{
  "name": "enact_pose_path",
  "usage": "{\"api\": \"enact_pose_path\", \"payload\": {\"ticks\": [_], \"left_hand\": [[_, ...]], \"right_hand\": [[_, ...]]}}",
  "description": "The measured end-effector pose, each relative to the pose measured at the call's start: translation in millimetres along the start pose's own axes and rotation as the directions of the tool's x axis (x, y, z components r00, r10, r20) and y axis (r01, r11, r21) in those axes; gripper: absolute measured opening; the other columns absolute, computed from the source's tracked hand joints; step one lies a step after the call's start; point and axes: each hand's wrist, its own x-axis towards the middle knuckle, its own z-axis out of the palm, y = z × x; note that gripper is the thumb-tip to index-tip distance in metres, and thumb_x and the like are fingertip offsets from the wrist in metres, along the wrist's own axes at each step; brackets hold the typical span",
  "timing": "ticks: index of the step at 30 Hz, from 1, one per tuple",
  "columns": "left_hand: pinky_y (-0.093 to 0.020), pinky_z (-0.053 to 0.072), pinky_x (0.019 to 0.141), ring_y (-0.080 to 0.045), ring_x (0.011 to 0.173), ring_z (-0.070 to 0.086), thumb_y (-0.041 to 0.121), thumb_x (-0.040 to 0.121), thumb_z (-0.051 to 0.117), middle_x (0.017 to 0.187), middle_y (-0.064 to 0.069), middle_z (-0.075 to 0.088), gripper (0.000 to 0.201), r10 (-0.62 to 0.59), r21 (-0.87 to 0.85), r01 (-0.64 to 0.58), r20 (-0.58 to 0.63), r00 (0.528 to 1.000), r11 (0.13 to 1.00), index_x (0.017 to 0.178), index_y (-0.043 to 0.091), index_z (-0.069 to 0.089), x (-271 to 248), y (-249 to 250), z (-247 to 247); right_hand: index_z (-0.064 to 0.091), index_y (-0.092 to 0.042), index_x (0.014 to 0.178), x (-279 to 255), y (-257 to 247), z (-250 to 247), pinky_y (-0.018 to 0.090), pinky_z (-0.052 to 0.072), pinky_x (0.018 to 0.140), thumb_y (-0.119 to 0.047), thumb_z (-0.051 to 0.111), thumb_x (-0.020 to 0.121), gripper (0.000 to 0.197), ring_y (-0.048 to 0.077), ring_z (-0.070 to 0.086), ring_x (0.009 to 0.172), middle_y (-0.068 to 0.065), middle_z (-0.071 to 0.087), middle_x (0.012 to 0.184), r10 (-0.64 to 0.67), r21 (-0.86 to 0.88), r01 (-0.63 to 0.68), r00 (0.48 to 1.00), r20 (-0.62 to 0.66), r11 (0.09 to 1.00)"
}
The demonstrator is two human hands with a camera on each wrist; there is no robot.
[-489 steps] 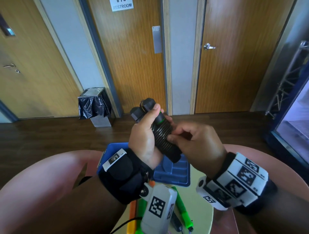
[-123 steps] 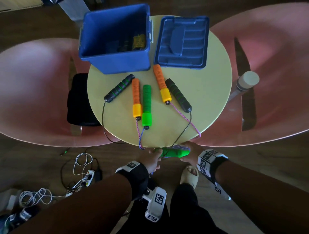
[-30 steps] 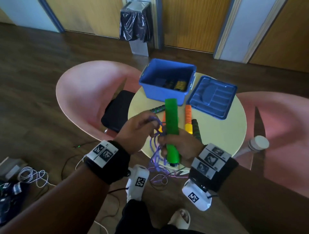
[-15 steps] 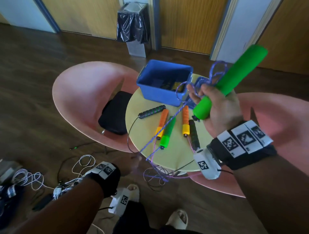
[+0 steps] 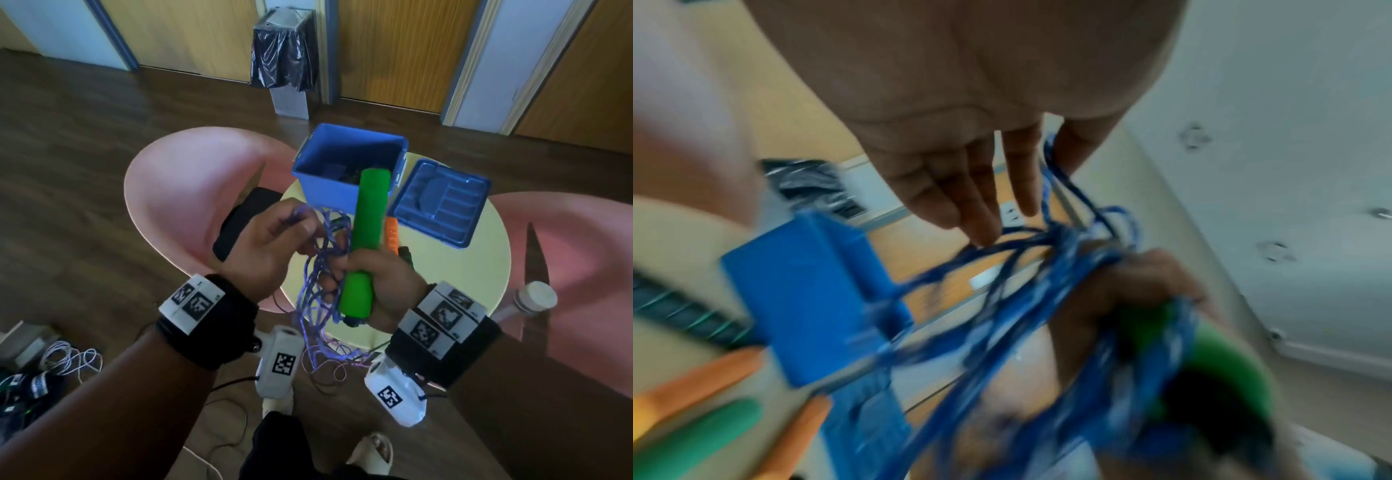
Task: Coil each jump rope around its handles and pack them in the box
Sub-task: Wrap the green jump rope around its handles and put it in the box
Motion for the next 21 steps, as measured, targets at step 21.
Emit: {"api": "enact_pose_path", "payload": {"ticks": [21], "left_hand": [[-0.018,0.042,0.063,-0.016,0.085,0.068,0.025,0.091,0.062,0.08,-0.003,0.073,0.019,-0.811,0.838,0.461,-0.039,0.584,0.292,0.081,0.013,0.072,-119,-158,-92]], "right_hand": [[0.045,-0.007,0.068,9,-29,-53,0.039,0.043,0.051,-0.004,0.056,0.068,0.011,0.029,0.047,0.049,0.016,0.045,0.056,-0.461,-0.527,0.215,0.795,-0.394,0.822]]}}
